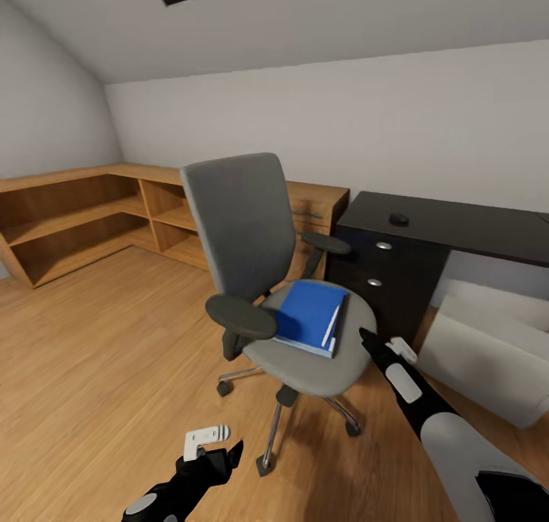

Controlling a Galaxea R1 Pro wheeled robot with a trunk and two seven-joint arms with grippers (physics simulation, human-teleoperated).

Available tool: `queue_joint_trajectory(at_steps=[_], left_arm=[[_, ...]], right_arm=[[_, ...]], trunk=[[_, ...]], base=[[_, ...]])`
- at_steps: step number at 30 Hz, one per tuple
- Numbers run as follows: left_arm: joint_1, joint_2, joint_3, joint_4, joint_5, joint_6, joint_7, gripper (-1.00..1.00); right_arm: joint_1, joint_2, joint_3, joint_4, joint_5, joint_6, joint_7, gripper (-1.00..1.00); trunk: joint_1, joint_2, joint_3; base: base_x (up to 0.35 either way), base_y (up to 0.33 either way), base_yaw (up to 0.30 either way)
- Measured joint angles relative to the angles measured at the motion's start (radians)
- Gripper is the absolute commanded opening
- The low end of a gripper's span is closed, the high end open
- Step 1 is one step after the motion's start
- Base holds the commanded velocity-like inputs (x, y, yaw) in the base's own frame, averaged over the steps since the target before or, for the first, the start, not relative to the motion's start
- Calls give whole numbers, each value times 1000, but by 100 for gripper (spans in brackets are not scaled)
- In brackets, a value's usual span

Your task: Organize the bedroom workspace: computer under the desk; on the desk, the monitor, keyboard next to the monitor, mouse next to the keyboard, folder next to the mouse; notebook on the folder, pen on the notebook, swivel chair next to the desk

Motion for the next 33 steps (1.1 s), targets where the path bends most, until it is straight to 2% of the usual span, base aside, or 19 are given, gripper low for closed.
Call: queue_joint_trajectory(at_steps=[6,19,23,33], left_arm=[[0,0,0,0,0,0,0,100],[0,0,0,6,0,0,0,100],[0,0,0,8,0,0,0,100],[0,0,0,9,0,-1,0,100]], right_arm=[[1,1,3,8,-2,0,-2,100],[1,7,5,7,-2,1,-3,100],[0,15,-1,-2,5,0,-3,100],[0,17,-4,-10,8,0,-3,100]], trunk=[[0,0,0],[0,0,0],[0,0,0],[0,0,0]], base=[[-186,0,0],[-14,0,12],[0,0,203],[0,0,274]])
